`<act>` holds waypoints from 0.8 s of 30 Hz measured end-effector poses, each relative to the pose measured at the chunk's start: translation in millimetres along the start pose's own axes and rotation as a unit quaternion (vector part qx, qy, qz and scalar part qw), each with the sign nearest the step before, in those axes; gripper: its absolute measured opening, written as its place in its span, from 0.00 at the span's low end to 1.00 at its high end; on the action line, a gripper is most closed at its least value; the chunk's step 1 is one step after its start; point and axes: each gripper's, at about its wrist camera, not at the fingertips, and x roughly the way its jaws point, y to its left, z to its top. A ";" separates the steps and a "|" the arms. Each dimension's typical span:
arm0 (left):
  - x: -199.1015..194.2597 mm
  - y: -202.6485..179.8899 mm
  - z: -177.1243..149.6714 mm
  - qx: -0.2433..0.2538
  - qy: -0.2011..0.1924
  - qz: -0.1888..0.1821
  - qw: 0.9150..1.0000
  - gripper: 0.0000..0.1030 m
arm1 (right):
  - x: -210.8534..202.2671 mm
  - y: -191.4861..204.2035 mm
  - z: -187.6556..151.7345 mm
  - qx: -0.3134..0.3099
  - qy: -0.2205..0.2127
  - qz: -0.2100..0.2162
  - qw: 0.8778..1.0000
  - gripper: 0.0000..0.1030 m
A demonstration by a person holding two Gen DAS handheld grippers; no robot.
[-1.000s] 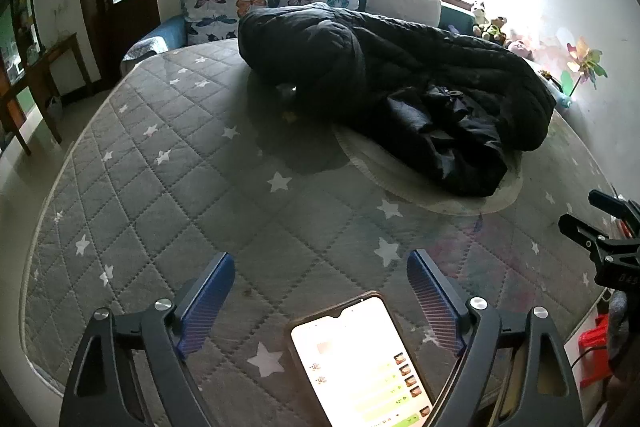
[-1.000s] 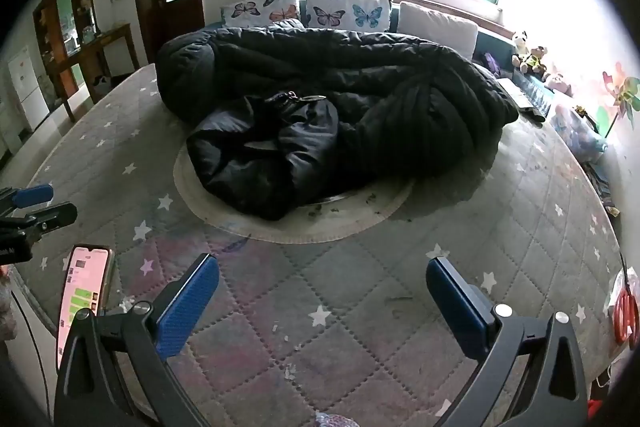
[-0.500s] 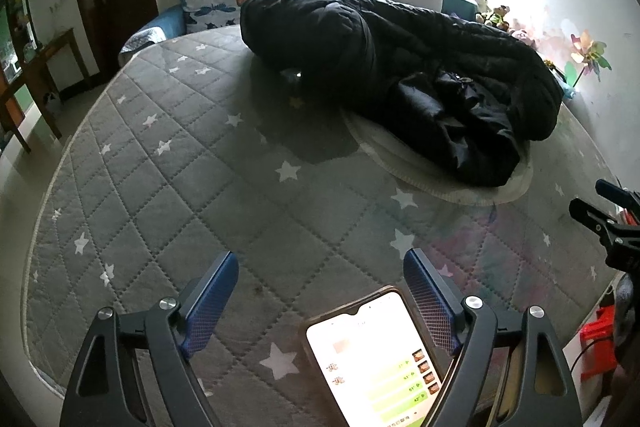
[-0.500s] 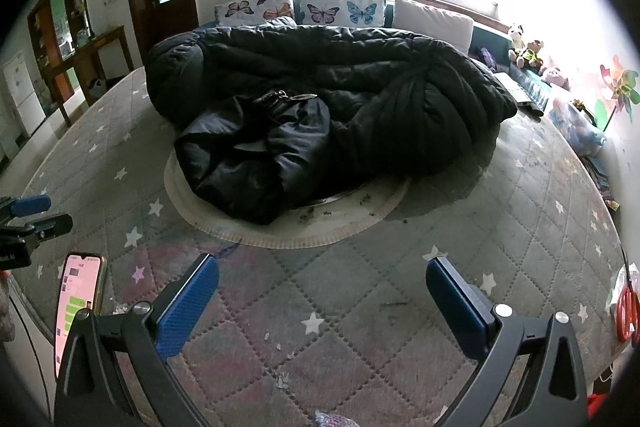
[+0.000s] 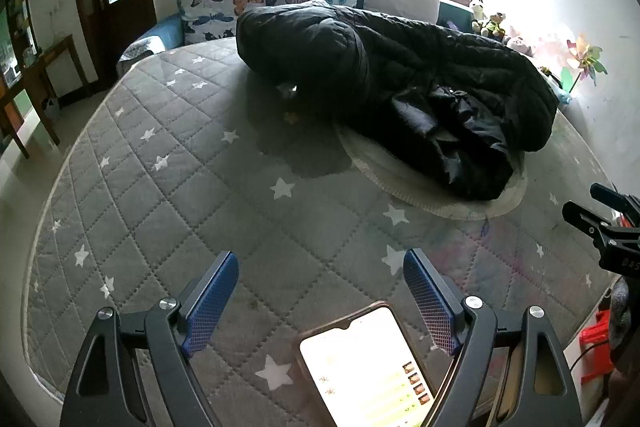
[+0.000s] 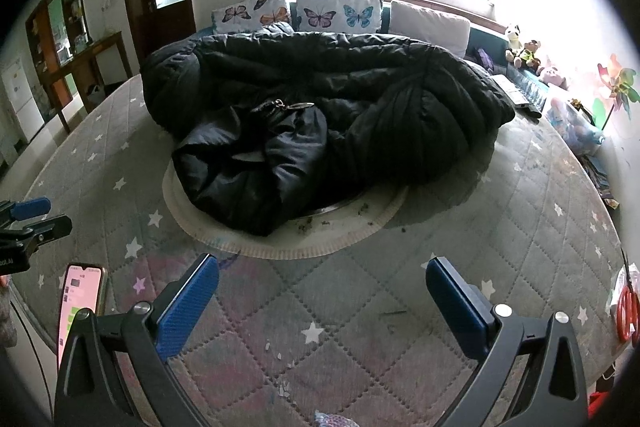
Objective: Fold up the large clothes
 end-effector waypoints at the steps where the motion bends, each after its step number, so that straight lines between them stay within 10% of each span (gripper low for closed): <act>1: -0.3 -0.1 0.4 0.000 0.000 -0.001 1.000 0.87 | 0.3 0.2 0.7 0.000 0.000 0.000 1.000 1.00; 24: -0.5 18.7 0.7 -0.017 -0.002 0.001 1.000 0.87 | 3.0 -1.9 2.8 0.006 -0.003 -0.002 1.000 1.00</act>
